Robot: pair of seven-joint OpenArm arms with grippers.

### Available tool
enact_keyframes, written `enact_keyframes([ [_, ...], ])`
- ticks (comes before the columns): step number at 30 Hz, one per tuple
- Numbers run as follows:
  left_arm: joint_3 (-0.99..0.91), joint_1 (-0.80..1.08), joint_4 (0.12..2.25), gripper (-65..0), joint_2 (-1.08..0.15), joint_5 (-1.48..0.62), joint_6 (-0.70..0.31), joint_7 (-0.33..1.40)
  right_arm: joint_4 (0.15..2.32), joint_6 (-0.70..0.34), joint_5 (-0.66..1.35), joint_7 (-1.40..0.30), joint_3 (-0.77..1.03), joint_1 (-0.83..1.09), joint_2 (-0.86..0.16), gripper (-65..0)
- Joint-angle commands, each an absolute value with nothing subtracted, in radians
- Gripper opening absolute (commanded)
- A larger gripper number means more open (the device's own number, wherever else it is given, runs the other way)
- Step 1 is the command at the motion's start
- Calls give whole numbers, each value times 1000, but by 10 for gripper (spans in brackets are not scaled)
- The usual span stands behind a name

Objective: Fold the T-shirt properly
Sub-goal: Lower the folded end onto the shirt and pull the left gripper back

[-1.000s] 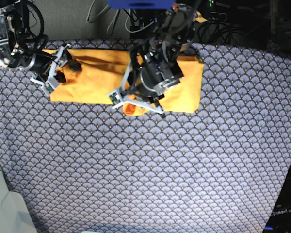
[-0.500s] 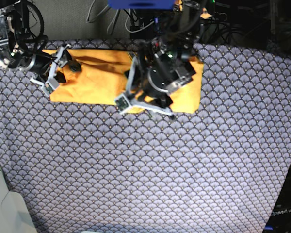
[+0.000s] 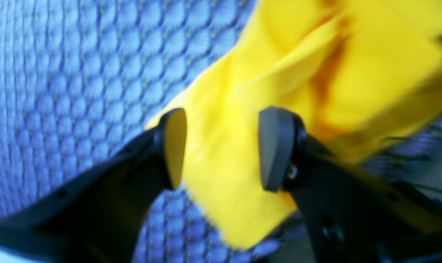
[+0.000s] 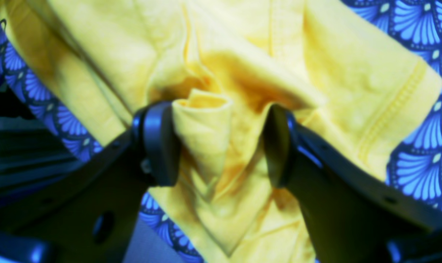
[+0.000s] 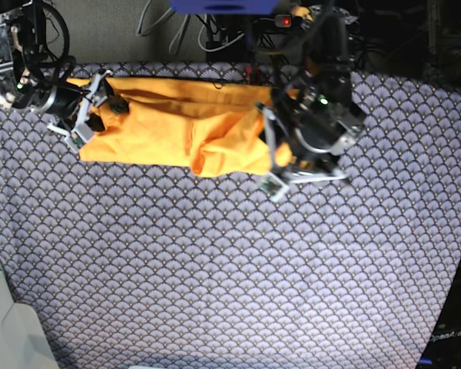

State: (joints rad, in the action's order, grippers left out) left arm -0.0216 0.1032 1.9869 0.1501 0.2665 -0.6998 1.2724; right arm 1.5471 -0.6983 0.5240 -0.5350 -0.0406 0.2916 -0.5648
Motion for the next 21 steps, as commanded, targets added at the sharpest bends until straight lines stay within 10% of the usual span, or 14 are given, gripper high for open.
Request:
enact_keyframes([
  [1, -48, 85, 2003, -338, 157, 240, -698, 1274, 1558, -698, 532, -521, -33, 285, -579, -282],
  [21, -320, -4, 1644, -338, 157, 157, -698, 1236, 1561, -698, 532, -522, -30, 265, -584, -283],
])
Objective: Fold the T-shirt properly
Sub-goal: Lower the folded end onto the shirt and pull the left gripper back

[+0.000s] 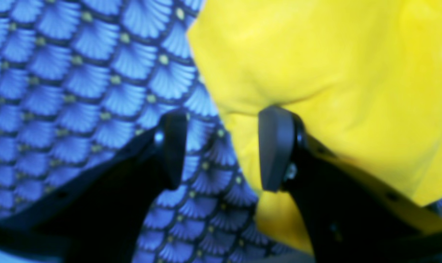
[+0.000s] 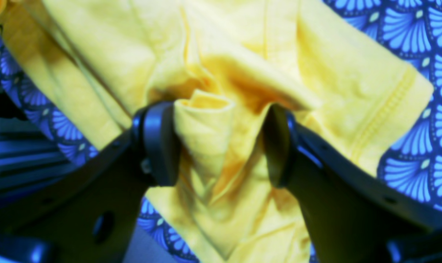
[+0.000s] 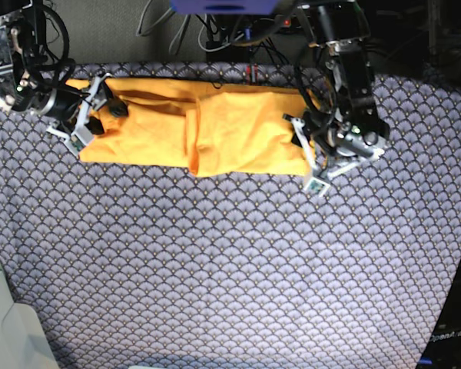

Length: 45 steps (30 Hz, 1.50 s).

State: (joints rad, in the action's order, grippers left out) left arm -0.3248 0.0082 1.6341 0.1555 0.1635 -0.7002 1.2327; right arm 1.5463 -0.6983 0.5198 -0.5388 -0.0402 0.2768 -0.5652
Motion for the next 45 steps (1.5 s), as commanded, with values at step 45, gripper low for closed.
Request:
enact_keyframes([
  [45, -326, -4, 1618, -338, 85, 157, -698, 1230, 1455, -698, 685, -880, 321, 226, -449, -281],
])
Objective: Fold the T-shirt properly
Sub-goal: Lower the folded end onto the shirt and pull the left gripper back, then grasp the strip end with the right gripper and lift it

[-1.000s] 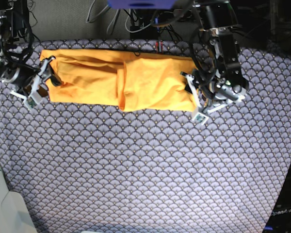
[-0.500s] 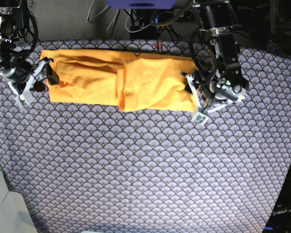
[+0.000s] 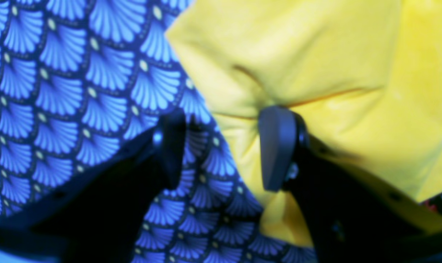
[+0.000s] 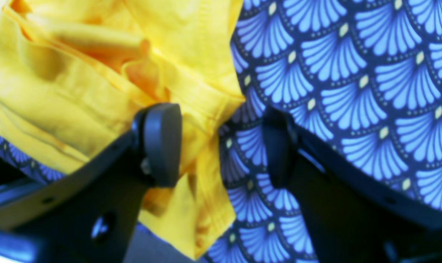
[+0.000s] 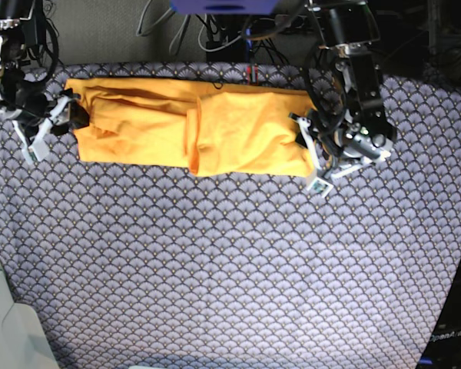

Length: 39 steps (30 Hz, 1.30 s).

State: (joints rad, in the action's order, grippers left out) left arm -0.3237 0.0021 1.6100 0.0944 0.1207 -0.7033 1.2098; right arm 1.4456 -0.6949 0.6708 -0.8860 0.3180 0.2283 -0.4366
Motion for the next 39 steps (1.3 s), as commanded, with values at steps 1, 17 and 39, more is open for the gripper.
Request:
enact_keyframes([
  [1, -326, -4, 1618, -338, 85, 157, -698, 1231, 1455, -698, 685, -885, 321, 228, -444, -281],
  [17, -326, -5, 1618, -338, 85, 157, -698, 1227, 1455, -698, 688, -889, 321, 269, -400, -297],
  [39, -326, -13, 1618, -338, 85, 157, -698, 1233, 1822, -698, 693, -983, 329, 325, -355, -650],
])
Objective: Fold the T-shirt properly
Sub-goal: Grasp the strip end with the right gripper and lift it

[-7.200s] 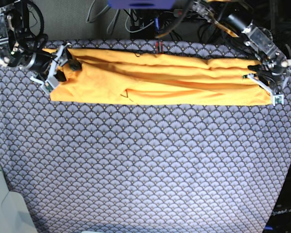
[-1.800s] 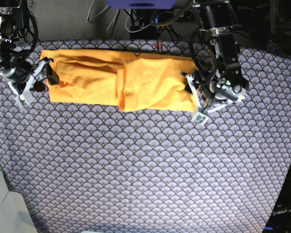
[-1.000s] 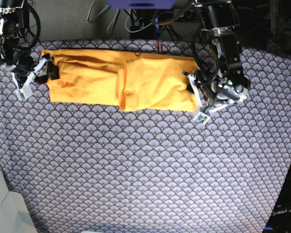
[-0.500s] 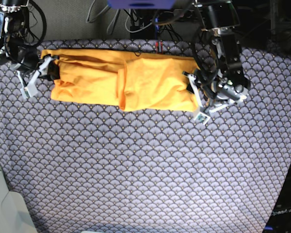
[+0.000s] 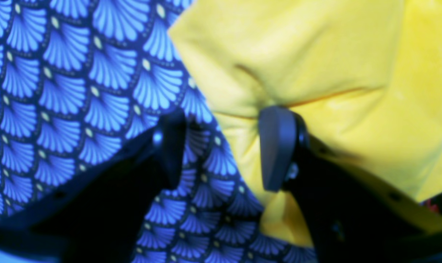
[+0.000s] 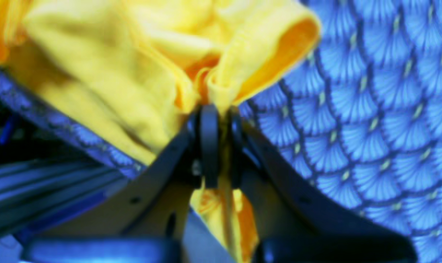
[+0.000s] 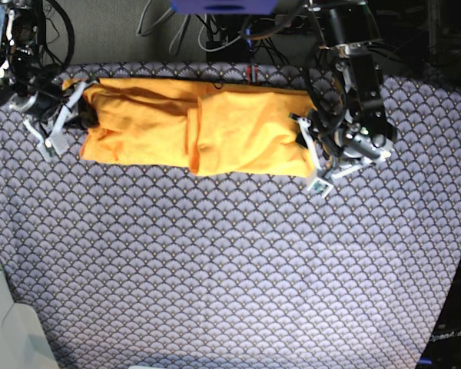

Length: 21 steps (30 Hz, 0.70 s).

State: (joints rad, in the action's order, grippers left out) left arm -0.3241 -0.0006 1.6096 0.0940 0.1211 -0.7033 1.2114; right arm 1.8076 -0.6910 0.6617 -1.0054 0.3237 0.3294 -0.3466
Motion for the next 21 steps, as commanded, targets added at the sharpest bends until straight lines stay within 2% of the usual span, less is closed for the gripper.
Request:
enact_keyframes([
  [1, -326, -18, 1618, -338, 85, 157, -698, 1234, 1856, -698, 693, -1007, 329, 323, -346, -650],
  [7, -328, -21, 1620, -338, 85, 154, -698, 1236, 1954, -698, 700, -1119, 325, 312, -294, -650],
  [12, -341, -22, 1627, -338, 85, 151, -698, 1236, 1954, -698, 805, -1168, 325, 300, -291, -650],
  [17, -430, -41, 1698, -338, 93, 150, -698, 1242, 1954, -698, 865, -1179, 325, 298, -291, -650],
  [21, -455, -67, 1718, -338, 85, 150, -698, 1311, 1954, -698, 875, -1179, 321, 297, -288, -650],
])
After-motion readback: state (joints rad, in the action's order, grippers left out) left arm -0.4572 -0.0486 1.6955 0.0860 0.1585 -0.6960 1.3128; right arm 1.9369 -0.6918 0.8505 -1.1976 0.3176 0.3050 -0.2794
